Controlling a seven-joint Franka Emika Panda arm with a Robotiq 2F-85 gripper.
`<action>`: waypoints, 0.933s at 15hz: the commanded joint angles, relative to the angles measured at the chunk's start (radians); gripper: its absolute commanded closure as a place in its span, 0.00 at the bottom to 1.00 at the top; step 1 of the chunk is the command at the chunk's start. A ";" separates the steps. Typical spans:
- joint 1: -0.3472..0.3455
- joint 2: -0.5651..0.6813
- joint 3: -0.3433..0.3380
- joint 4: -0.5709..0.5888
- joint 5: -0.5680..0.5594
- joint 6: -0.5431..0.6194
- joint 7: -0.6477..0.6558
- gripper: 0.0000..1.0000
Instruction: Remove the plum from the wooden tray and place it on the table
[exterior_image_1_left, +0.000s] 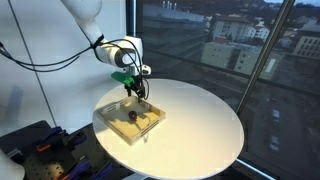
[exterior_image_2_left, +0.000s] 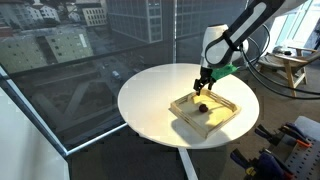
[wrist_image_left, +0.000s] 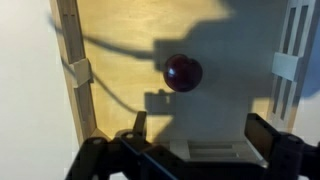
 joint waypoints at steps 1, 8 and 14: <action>0.001 0.006 -0.001 0.006 -0.005 0.002 0.009 0.00; 0.000 0.040 0.003 0.022 0.003 0.020 0.011 0.00; 0.003 0.092 0.002 0.031 0.003 0.086 0.012 0.00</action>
